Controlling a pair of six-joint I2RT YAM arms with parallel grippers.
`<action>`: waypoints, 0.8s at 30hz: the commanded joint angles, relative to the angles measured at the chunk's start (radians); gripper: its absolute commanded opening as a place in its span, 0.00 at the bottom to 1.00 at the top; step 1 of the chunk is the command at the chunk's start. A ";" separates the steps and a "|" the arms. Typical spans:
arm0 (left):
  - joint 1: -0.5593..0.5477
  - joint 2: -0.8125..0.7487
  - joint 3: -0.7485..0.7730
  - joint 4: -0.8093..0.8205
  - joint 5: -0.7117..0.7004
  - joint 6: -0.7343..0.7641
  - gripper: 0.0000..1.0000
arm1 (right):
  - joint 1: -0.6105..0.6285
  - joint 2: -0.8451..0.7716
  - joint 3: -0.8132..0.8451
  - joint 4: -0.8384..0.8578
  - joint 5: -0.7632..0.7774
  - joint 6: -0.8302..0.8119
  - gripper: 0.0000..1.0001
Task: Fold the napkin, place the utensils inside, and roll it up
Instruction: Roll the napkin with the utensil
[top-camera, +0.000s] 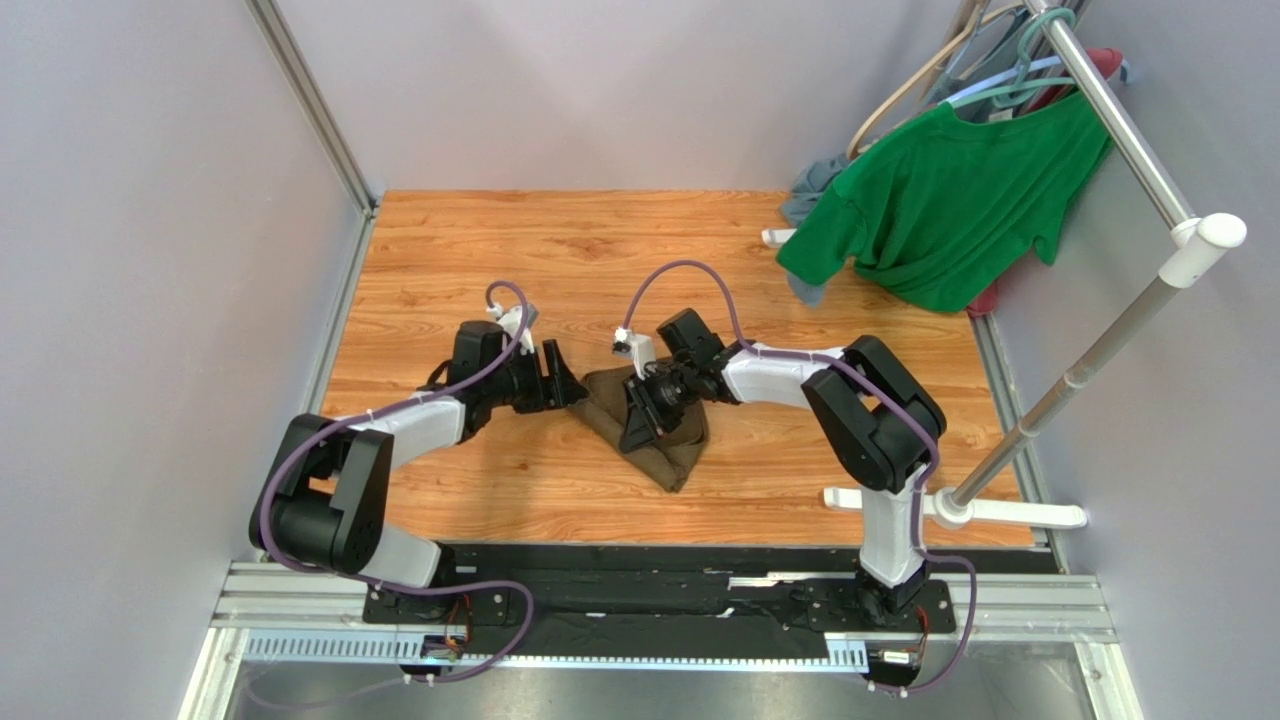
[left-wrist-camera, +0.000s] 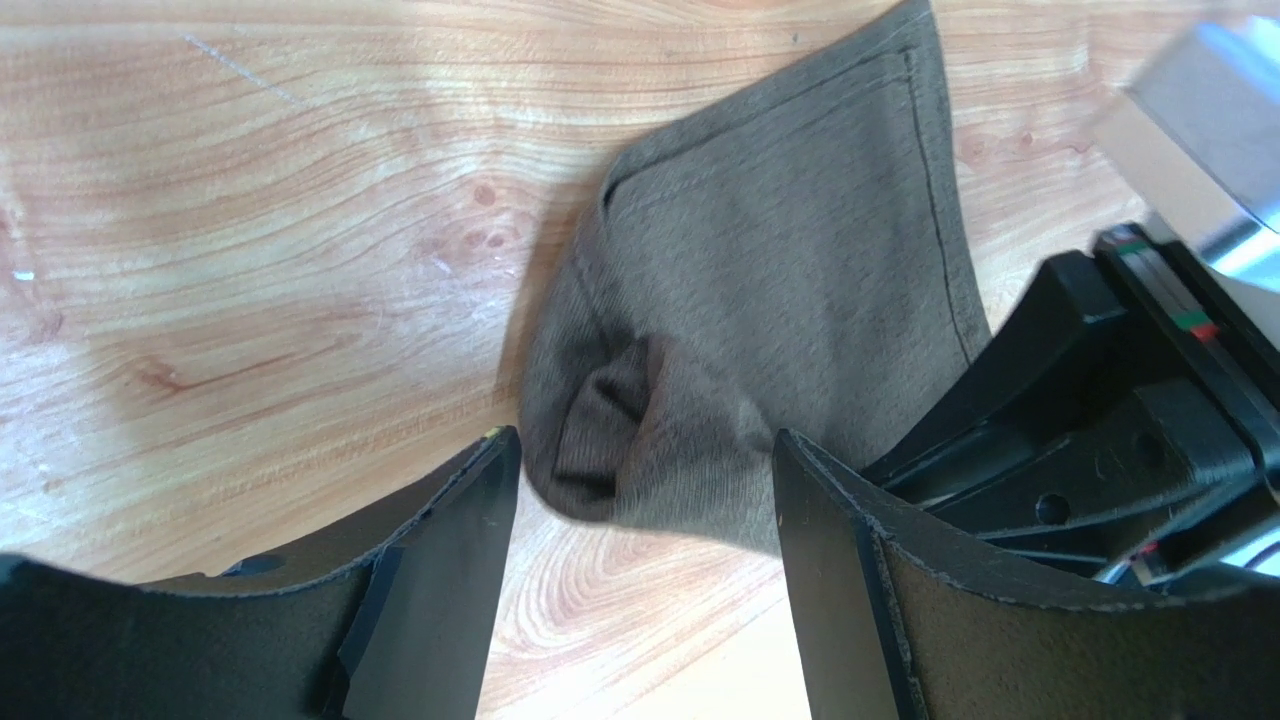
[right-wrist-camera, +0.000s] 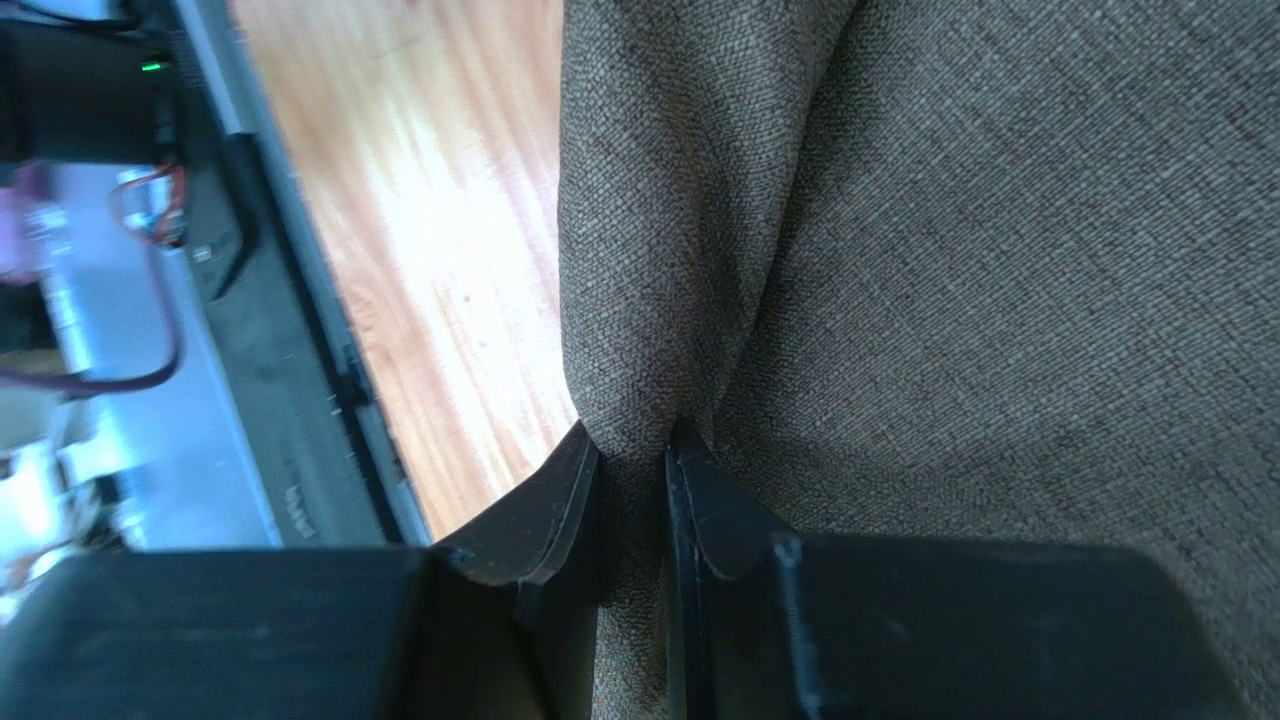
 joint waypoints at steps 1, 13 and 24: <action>0.002 -0.013 -0.019 0.137 0.027 0.042 0.71 | -0.029 0.084 0.009 -0.041 -0.131 0.007 0.07; 0.000 0.070 -0.032 0.233 0.121 0.054 0.57 | -0.079 0.165 0.061 -0.076 -0.186 -0.008 0.07; 0.000 0.180 0.039 0.147 0.122 0.054 0.00 | -0.083 0.143 0.093 -0.133 -0.136 -0.020 0.18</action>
